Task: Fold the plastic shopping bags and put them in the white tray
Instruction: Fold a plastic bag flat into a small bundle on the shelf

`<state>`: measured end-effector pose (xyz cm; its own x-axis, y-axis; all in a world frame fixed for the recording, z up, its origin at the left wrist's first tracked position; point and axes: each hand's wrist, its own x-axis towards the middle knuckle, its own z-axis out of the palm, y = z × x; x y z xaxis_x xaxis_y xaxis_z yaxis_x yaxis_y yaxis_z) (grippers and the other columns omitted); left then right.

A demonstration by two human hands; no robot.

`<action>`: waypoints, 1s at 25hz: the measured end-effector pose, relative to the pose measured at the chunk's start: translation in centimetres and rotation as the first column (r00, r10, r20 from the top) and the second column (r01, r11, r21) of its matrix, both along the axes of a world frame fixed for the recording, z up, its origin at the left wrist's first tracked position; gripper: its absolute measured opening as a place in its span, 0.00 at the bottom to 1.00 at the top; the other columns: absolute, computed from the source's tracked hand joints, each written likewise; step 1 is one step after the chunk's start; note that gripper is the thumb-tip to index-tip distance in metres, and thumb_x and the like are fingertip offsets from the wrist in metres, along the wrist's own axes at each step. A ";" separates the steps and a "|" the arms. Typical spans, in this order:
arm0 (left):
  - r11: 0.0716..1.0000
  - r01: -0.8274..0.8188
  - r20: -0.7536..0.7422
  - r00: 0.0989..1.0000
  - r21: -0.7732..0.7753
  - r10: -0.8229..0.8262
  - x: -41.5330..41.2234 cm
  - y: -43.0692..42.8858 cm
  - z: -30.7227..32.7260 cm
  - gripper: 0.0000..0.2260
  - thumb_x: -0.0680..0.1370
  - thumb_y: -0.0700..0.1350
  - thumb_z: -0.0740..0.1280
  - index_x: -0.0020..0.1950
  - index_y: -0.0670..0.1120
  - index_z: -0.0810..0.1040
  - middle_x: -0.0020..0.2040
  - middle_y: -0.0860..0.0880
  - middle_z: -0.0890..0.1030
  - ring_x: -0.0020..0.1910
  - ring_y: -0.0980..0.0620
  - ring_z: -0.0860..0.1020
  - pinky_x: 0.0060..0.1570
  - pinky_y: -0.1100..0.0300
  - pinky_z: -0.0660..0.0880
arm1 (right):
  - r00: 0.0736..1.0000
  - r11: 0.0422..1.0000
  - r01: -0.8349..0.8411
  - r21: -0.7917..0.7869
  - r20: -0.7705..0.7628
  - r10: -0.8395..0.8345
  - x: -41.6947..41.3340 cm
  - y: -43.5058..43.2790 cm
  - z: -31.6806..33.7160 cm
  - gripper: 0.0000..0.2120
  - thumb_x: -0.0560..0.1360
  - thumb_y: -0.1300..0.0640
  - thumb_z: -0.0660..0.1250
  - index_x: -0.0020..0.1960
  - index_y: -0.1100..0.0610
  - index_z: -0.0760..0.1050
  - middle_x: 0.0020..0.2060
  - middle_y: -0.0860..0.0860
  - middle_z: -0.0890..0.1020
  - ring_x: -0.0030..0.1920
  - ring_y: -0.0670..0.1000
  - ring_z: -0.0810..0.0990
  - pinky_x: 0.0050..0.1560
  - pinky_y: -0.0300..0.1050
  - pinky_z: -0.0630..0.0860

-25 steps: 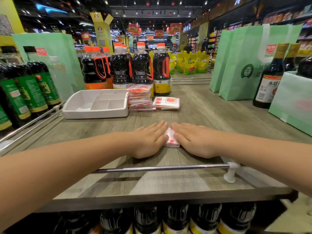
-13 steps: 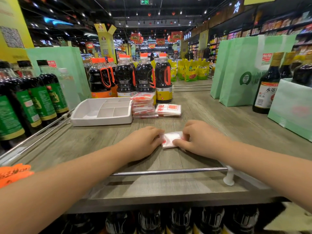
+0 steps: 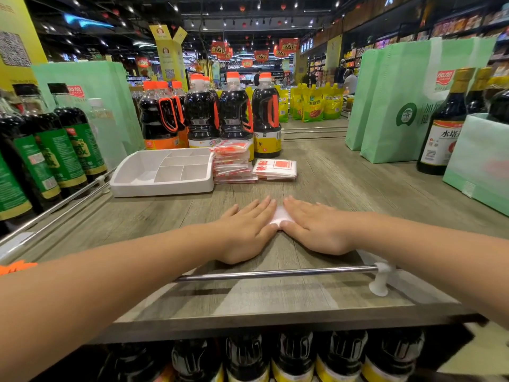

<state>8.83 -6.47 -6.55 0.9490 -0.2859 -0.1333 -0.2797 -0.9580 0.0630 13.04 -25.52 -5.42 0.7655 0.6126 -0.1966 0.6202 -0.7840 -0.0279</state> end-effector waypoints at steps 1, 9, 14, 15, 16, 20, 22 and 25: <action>1.000 0.000 -0.009 1.000 0.025 0.000 -0.1 0.2 0.1 0.27 0.84 0.60 0.40 0.81 0.53 0.36 0.81 0.55 0.37 0.80 0.56 0.39 0.78 0.48 0.39 | 1.000 1.000 -0.001 -0.012 -0.006 0.001 -0.2 -0.3 0.1 0.33 0.83 0.39 0.40 0.81 0.54 0.35 0.80 0.48 0.39 0.80 0.45 0.41 0.79 0.49 0.42; 0.983 -0.057 0.067 0.995 -0.174 0.070 -0.8 0.4 0.7 0.25 0.85 0.60 0.45 0.79 0.54 0.62 0.78 0.55 0.64 0.78 0.51 0.60 0.76 0.50 0.56 | 0.999 0.995 0.002 0.103 -0.047 0.003 -1.7 -1.9 1.2 0.27 0.84 0.41 0.45 0.78 0.53 0.61 0.78 0.49 0.62 0.78 0.50 0.59 0.77 0.47 0.55; 0.995 0.070 0.290 0.956 -0.069 -0.047 -0.3 -0.2 0.4 0.20 0.85 0.53 0.52 0.77 0.51 0.66 0.75 0.50 0.70 0.73 0.50 0.68 0.73 0.50 0.64 | 0.991 0.979 -0.017 0.205 0.137 -0.011 -1.3 -1.0 0.8 0.21 0.84 0.45 0.52 0.72 0.53 0.67 0.69 0.50 0.72 0.68 0.53 0.71 0.68 0.50 0.68; 0.996 0.078 0.241 0.969 -0.052 -0.063 -0.3 -0.1 0.4 0.22 0.85 0.52 0.51 0.80 0.50 0.61 0.79 0.51 0.64 0.77 0.52 0.62 0.76 0.52 0.59 | 0.994 0.987 -0.028 0.155 0.104 0.012 -1.3 -1.0 0.6 0.24 0.84 0.46 0.51 0.78 0.53 0.60 0.76 0.49 0.66 0.74 0.51 0.66 0.73 0.49 0.63; 0.996 0.074 0.169 0.983 -0.045 -0.065 -0.4 -0.1 0.4 0.23 0.86 0.53 0.50 0.81 0.50 0.55 0.81 0.52 0.57 0.79 0.54 0.56 0.78 0.55 0.53 | 0.997 0.992 -0.030 0.120 0.071 0.022 -1.3 -1.0 0.6 0.26 0.85 0.46 0.49 0.81 0.53 0.54 0.79 0.48 0.60 0.77 0.49 0.61 0.76 0.48 0.58; 0.998 0.066 -0.027 0.997 -0.003 -0.066 -0.5 0.2 0.6 0.27 0.85 0.59 0.44 0.81 0.52 0.40 0.81 0.54 0.41 0.80 0.55 0.42 0.79 0.51 0.45 | 0.999 0.998 -0.045 0.037 0.028 0.044 -1.1 -0.9 0.7 0.29 0.85 0.44 0.44 0.82 0.53 0.44 0.81 0.47 0.48 0.80 0.45 0.49 0.79 0.48 0.49; 0.998 0.060 -0.061 0.996 0.023 -0.058 -0.6 0.1 0.9 0.28 0.84 0.61 0.43 0.81 0.53 0.37 0.81 0.55 0.38 0.80 0.54 0.40 0.79 0.47 0.45 | 0.999 0.999 -0.046 0.022 0.003 0.046 -1.1 -1.0 1.0 0.29 0.85 0.44 0.44 0.82 0.53 0.42 0.81 0.47 0.46 0.80 0.45 0.47 0.79 0.45 0.46; 0.997 0.049 -0.111 0.993 0.051 -0.043 -1.2 -0.2 1.4 0.29 0.83 0.62 0.42 0.80 0.54 0.35 0.80 0.56 0.35 0.80 0.54 0.39 0.79 0.47 0.43 | 0.997 0.998 -0.062 0.004 -0.041 0.062 -1.4 -1.3 1.1 0.29 0.85 0.44 0.44 0.82 0.53 0.41 0.81 0.47 0.44 0.80 0.44 0.45 0.78 0.41 0.43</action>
<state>7.61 -6.67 -5.19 0.9136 -0.3189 -0.2522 -0.3182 -0.9470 0.0450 11.64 -26.80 -4.33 0.7171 0.6595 -0.2253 0.6662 -0.7437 -0.0564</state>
